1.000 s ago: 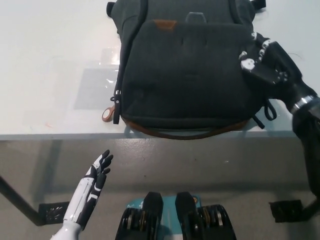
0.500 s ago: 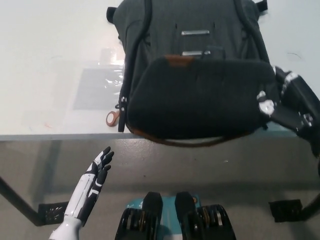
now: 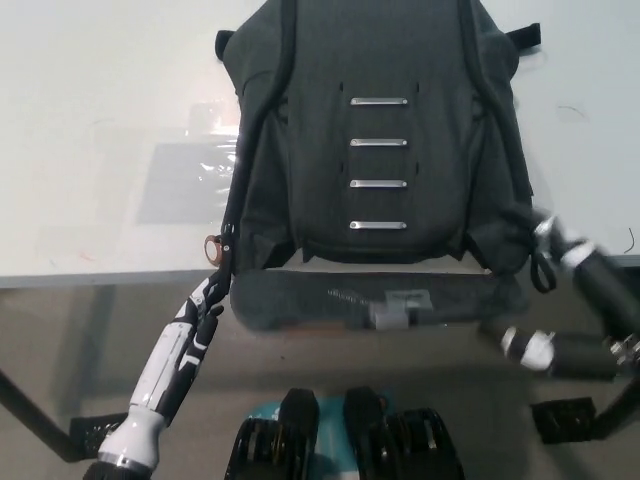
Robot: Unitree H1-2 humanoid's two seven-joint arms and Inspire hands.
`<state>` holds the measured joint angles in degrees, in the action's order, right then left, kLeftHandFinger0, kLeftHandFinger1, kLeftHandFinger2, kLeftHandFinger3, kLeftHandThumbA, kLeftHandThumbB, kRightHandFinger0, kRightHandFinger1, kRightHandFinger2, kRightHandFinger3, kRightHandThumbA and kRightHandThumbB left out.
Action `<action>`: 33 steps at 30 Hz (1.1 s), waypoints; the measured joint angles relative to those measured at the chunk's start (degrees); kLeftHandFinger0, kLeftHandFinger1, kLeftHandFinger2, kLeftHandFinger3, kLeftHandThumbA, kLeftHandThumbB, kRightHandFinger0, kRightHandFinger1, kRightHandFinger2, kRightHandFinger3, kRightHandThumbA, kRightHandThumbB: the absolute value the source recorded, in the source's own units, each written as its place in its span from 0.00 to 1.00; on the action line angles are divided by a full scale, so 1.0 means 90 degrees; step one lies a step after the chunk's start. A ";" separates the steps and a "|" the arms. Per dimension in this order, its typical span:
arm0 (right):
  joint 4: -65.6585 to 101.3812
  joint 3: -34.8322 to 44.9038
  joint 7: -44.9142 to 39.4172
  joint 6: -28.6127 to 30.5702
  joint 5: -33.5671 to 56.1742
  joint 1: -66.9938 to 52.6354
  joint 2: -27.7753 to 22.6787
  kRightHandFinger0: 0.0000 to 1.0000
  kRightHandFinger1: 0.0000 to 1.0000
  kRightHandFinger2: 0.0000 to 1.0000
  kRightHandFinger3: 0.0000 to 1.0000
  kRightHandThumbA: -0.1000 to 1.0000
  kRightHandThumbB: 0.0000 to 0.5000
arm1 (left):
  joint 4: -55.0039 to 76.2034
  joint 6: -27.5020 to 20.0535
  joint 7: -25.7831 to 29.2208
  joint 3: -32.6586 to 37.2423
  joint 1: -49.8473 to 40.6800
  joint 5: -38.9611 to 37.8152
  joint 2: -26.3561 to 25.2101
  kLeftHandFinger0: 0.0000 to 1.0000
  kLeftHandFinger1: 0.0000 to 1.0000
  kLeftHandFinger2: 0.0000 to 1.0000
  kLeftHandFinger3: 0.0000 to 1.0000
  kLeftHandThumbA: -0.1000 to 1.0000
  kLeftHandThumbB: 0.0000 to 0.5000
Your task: A bag is kept in the middle of the table with its flap loosely closed and the robot uses its right hand to adjust it and opens it
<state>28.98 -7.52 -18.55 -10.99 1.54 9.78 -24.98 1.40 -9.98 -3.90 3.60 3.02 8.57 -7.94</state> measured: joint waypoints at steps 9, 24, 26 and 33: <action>-0.0798 -0.0689 0.0134 0.0914 -0.1007 -0.0685 0.0493 1.00 1.00 1.00 1.00 1.00 0.95 | -0.0061 0.0044 -0.0008 -0.0003 0.0115 -0.0001 -0.0001 1.00 1.00 1.00 1.00 1.00 0.37; -0.1392 -0.0355 0.0186 0.1889 -0.1174 -0.1047 0.0577 1.00 1.00 1.00 1.00 0.99 0.88 | -0.0154 0.0106 -0.0018 -0.0023 0.0347 -0.0001 -0.0088 1.00 1.00 1.00 1.00 1.00 0.36; -0.1480 -0.0306 0.0193 0.1961 -0.1151 -0.1048 0.0647 1.00 1.00 1.00 1.00 0.98 0.86 | -0.0154 0.0113 -0.0017 -0.0021 0.0347 -0.0001 -0.0086 1.00 1.00 1.00 1.00 1.00 0.36; -0.1732 0.0327 0.0293 0.2397 -0.0522 -0.1309 0.1123 1.00 1.00 1.00 1.00 1.00 0.81 | -0.0155 0.0149 -0.0021 -0.0024 0.0421 -0.0002 -0.0088 1.00 1.00 1.00 1.00 1.00 0.36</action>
<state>13.39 -4.58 -15.91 10.59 -3.16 -2.00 -14.87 0.00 -8.64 -4.09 3.38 6.81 8.55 -8.73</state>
